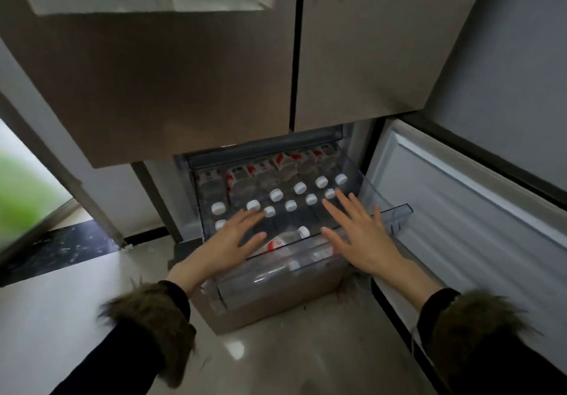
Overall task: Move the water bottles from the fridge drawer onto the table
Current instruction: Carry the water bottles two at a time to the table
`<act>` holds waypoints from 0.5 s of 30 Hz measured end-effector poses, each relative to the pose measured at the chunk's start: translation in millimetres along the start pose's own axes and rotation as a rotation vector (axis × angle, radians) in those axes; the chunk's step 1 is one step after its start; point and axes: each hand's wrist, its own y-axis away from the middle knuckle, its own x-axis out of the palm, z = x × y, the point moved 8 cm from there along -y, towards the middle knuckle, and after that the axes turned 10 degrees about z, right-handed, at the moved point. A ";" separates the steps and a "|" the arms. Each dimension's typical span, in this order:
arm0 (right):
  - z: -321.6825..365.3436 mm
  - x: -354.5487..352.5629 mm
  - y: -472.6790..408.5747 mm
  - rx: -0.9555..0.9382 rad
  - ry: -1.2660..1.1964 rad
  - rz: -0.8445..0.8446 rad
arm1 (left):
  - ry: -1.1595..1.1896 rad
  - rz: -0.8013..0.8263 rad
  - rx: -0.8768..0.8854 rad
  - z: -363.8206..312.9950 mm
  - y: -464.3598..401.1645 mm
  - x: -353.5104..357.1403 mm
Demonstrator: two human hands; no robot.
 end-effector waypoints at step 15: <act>-72.1 44.9 -109.5 -0.127 -0.046 0.338 | 0.138 0.387 -0.275 23.0 -155.5 73.1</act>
